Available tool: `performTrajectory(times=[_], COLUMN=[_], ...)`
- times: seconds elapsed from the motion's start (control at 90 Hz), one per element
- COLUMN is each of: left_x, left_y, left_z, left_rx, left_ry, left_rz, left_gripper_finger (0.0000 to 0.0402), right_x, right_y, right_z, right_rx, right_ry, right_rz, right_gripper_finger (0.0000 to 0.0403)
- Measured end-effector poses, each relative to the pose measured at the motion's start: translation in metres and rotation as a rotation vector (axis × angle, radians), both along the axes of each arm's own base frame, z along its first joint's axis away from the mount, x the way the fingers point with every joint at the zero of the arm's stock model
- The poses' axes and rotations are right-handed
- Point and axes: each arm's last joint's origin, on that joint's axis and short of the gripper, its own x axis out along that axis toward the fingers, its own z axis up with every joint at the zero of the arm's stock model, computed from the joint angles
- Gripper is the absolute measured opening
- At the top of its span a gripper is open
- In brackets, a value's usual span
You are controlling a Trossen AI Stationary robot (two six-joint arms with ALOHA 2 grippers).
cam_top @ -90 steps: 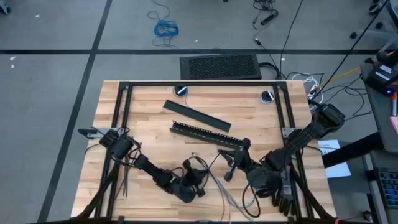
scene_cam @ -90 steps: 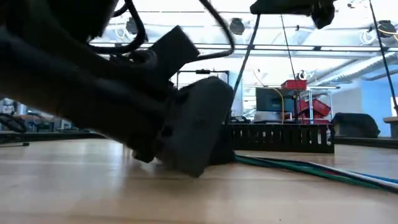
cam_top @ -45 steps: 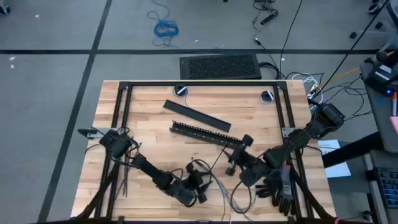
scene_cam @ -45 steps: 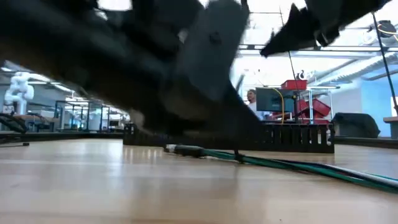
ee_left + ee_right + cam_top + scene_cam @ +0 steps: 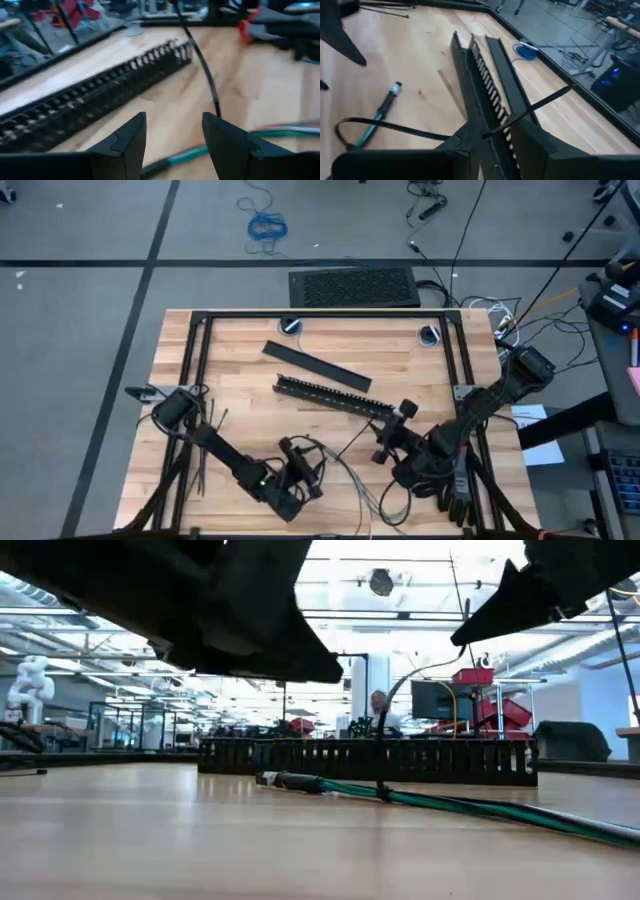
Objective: Ziptie cables
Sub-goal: Wrap the cable wires with the black zip tie
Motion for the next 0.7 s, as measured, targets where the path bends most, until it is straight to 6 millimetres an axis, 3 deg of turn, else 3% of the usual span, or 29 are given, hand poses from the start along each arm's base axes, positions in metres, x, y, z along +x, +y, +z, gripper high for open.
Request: performTrajectory(times=[0.2,0.511,0.7], left_x=[-0.001,0.015,0.023], left_y=[0.004,0.033,0.046], left_z=[-0.002,-0.010,-0.036], left_rx=[0.037,-0.041,-0.032], left_ry=[0.030,0.085,0.144], left_rz=[0.017,0.045,0.069], left_gripper_finger=[0.0191,0.0191,0.0191], right_x=[0.002,-0.004,-0.011], right_y=[0.003,-0.008,-0.013], right_z=[0.000,-0.006,-0.009], right_rx=[0.096,0.203,0.282], right_ry=[-0.004,-0.045,-0.059], right_rz=[0.026,-0.121,-0.213], right_gripper_finger=[0.0094,0.0080,0.0079])
